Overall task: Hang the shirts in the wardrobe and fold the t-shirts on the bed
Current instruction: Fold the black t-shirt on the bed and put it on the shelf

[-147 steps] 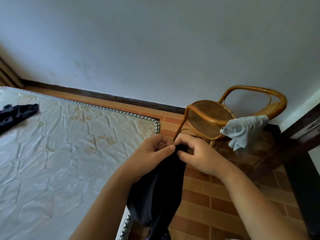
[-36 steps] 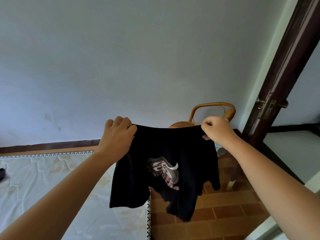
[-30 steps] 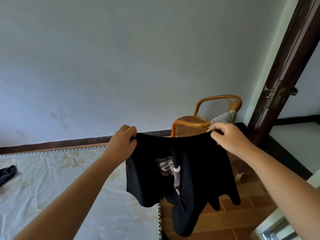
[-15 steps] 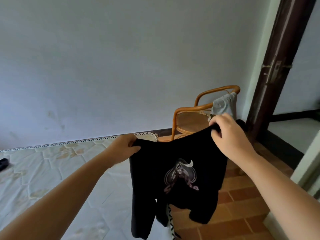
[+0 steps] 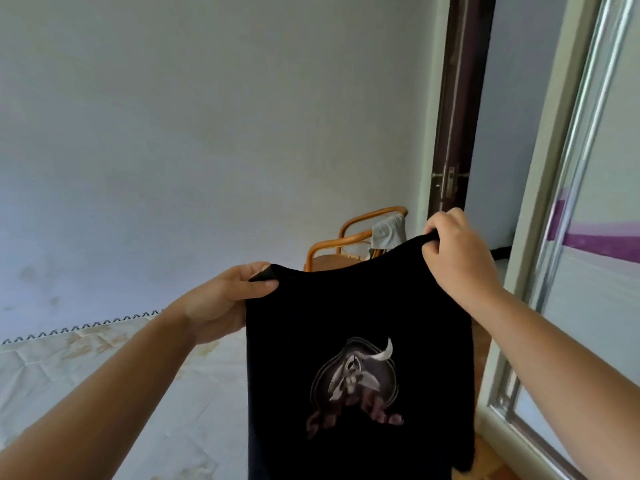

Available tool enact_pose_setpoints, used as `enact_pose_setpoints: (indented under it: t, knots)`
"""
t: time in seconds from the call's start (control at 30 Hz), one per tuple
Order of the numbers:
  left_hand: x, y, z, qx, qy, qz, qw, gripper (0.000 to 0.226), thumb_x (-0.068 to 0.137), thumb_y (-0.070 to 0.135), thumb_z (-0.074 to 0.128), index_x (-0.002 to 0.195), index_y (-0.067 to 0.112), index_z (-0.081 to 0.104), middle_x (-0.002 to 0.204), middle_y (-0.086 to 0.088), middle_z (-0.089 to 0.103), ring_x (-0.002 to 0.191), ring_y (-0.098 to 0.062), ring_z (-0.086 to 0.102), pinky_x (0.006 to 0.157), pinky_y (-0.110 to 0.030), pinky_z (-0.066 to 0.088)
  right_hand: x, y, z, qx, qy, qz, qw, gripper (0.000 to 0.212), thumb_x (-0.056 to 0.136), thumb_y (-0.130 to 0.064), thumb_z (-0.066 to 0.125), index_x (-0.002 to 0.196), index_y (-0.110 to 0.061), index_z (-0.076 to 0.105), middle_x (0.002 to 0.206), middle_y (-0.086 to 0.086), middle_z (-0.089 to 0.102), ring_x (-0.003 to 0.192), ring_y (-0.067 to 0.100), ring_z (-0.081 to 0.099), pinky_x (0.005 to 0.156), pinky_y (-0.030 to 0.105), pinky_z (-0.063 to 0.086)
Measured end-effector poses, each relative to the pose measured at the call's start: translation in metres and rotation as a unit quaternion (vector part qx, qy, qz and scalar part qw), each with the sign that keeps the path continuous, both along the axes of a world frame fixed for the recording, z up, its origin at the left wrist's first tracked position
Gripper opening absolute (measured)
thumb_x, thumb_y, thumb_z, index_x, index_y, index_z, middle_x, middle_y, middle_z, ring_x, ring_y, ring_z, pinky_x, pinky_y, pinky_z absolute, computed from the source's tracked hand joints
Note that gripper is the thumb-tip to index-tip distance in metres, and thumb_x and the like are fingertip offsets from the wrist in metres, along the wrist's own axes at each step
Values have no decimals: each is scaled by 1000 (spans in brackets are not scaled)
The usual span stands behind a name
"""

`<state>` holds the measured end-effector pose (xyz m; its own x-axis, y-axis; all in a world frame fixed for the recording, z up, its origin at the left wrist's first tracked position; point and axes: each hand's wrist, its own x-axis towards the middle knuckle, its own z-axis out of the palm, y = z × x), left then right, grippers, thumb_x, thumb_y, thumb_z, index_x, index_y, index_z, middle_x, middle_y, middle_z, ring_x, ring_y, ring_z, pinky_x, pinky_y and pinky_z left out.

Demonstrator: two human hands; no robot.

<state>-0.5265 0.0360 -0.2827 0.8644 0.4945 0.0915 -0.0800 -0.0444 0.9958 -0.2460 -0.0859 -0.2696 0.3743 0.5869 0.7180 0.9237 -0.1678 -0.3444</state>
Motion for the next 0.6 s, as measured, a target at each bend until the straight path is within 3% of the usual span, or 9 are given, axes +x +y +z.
enact_pose_setpoints:
  t: [0.13, 0.27, 0.37, 0.5, 0.6]
  knots:
    - [-12, -16, 25, 4, -23, -1, 1000, 54, 47, 25, 93, 89, 3, 66, 80, -12, 66, 69, -22, 68, 59, -26, 55, -12, 0, 26, -15, -6, 8, 1000, 15, 89, -2, 45, 86, -17, 46, 93, -2, 44, 68, 19, 48, 52, 25, 32]
    - [-19, -18, 49, 57, 41, 78, 995, 28, 63, 7, 76, 87, 2, 63, 78, -9, 67, 69, -19, 67, 58, -23, 53, -22, 3, 44, -11, 3, 7, 1000, 15, 89, -2, 44, 91, -14, 52, 95, -3, 48, 75, 18, 49, 62, 28, 35]
    - [-23, -12, 57, 131, 141, 174, 966, 23, 68, -1, 77, 88, 1, 65, 82, -7, 69, 75, -19, 65, 68, -21, 50, -26, 4, 52, -13, -3, 7, 1000, 17, 87, -2, 46, 95, -12, 57, 89, -5, 50, 82, 16, 46, 65, 27, 33]
    - [-30, -12, 68, 131, 214, 228, 941, 43, 47, 18, 87, 83, 2, 71, 86, -14, 64, 83, -27, 51, 81, -37, 38, -32, 8, 62, -7, -59, 9, 998, 19, 84, -3, 50, 92, -12, 65, 80, -6, 58, 93, 22, 47, 71, 28, 30]
    - [-31, -15, 71, 106, 211, 242, 941, 25, 72, -1, 76, 96, 2, 70, 101, -15, 71, 97, -29, 64, 95, -38, 44, -38, 11, 68, 2, -63, 31, 998, 18, 83, -4, 50, 88, -14, 63, 90, 0, 60, 94, 22, 47, 75, 30, 32]
